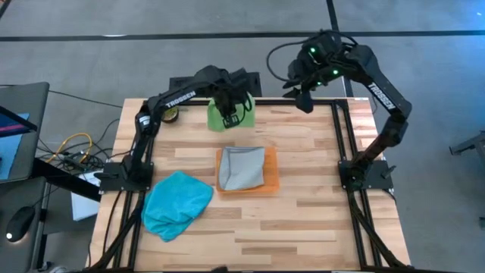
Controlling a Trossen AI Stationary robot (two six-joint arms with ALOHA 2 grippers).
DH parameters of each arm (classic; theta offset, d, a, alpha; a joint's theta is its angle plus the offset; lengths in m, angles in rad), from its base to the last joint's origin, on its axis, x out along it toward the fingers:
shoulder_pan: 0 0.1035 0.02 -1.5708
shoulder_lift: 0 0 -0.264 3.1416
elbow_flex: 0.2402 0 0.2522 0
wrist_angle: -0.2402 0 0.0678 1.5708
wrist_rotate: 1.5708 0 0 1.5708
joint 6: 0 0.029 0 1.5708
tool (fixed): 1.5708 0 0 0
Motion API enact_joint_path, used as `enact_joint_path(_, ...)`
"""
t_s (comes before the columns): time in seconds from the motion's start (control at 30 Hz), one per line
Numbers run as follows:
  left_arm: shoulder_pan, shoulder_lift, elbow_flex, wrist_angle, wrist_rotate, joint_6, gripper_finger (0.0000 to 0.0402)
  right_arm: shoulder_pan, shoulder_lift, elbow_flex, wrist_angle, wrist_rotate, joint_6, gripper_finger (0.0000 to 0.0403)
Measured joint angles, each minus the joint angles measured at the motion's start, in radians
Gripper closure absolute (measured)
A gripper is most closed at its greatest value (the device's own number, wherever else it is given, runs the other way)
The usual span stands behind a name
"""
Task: Sort microfiber towel by color & place in baskets
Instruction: Stack the green towel on top of the gray towel into the orange bin
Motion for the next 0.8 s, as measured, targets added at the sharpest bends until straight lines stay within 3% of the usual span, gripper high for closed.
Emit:
enact_joint_path(0.2, -0.11, -0.002, 0.05, -0.056, 0.008, -0.096, 0.0397, 0.003, -0.03, 0.0, -0.065, -0.002, -0.038, 0.0221)
enact_joint_path(0.33, -0.189, -0.01, 0.058, -0.056, 0.086, -0.152, 0.0397, 0.011, -0.05, 0.0, -0.077, -0.004, -0.039, 0.0221)
enact_joint_path(0.57, -0.316, -0.003, 0.057, -0.056, 0.077, -0.233, 0.0397, 0.028, -0.078, 0.0, -0.081, -0.004, -0.039, 0.0221)
enact_joint_path(0.8, -0.355, 0.004, -0.002, -0.009, 0.093, -0.248, 0.0397, 0.075, -0.089, 0.0, -0.088, -0.006, -0.037, 0.0221)
